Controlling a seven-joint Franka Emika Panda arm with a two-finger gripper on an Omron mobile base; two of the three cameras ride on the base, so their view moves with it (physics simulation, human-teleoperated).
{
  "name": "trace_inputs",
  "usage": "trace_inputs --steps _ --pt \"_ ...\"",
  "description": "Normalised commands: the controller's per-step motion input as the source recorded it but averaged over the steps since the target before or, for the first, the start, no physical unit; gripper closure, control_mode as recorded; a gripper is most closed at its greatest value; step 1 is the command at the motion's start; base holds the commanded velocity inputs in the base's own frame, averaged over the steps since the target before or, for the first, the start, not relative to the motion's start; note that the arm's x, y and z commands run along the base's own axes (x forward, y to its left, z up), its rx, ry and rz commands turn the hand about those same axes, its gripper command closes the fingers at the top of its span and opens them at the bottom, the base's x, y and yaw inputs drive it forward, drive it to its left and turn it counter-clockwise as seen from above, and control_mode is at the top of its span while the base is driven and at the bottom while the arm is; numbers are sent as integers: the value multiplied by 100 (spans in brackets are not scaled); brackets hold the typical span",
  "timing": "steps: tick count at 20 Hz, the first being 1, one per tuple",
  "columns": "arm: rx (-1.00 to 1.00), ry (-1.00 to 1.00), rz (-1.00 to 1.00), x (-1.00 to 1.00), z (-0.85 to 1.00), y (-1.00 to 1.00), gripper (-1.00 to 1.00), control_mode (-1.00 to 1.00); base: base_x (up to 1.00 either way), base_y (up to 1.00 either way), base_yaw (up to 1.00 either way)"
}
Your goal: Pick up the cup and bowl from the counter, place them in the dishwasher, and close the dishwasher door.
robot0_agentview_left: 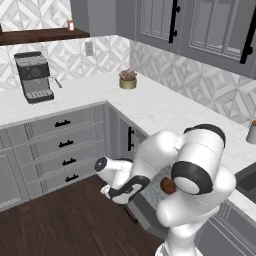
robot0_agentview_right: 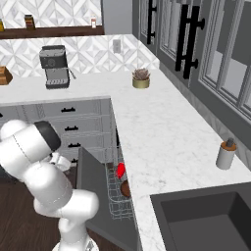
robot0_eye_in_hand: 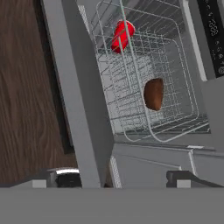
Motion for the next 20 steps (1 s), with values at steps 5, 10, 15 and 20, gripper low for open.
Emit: trace_inputs --steps 5,10,15,20 --pt "-24 -2 0 0 0 92 -100 -100 0 0 0" --pt "-23 -5 0 0 -2 76 -100 -100 0 0 0" --pt "-24 -3 0 9 -47 52 -100 -100 0 0 0" --pt "-26 0 0 22 -83 40 -100 -100 0 0 0"
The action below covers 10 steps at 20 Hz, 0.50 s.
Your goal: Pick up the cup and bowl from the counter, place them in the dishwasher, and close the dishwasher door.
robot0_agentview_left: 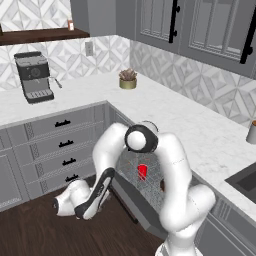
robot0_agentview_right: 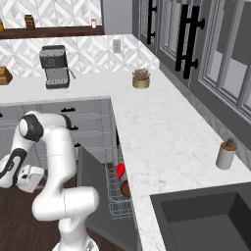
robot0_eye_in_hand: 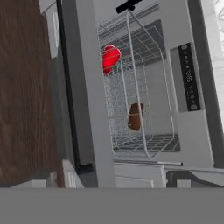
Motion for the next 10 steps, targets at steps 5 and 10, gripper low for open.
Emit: trace_inputs --steps 5,10 --pt "-23 0 0 44 -76 35 -100 -100 0 0 0" --pt "-22 0 0 76 -76 9 -100 -100 0 0 0"
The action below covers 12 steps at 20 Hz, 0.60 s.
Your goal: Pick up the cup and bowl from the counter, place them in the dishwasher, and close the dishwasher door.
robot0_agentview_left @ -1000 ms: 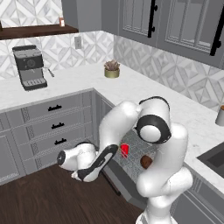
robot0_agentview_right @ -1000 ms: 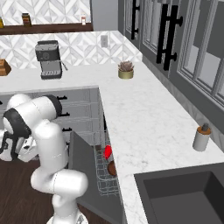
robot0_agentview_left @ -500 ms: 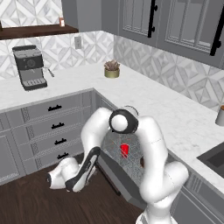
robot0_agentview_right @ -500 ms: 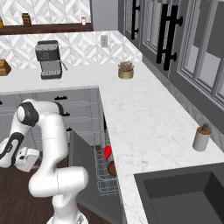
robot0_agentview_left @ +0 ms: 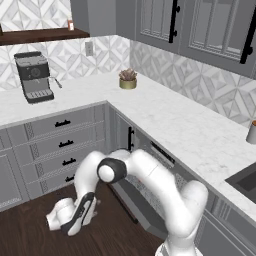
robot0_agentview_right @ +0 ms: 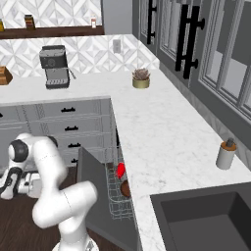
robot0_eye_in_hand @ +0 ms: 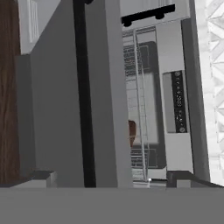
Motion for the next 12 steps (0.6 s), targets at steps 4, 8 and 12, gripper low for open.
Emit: trace_inputs --steps 4,8,12 --pt "-21 0 0 79 -77 0 -100 -100 0 0 0" --pt "-18 0 0 56 -71 -5 -100 -100 0 0 0" --pt "-14 0 0 47 -59 -23 -100 -100 0 0 0"
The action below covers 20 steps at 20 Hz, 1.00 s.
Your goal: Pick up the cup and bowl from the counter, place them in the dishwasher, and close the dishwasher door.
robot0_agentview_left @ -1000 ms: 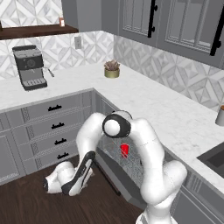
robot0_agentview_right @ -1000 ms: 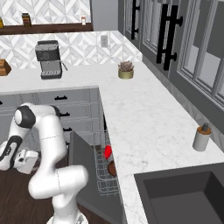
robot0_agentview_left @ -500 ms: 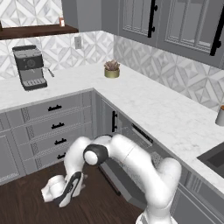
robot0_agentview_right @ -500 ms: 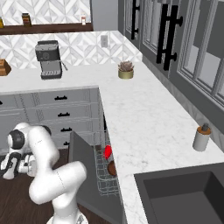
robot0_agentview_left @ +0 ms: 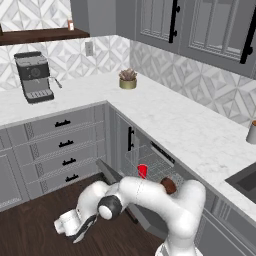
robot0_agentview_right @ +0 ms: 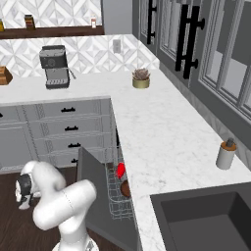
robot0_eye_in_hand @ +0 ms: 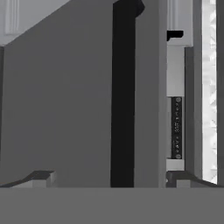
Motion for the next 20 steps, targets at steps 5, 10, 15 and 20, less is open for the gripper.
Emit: trace_inputs --steps 5,10,15,20 --pt "-8 0 0 61 -38 -50 -100 -100 0 0 0" --pt "-4 0 -4 61 -13 -71 -100 -100 0 0 0" --pt "-7 0 -8 58 -7 -85 -100 -100 0 0 0" --pt "-10 0 -16 56 0 -97 -100 -100 0 0 0"
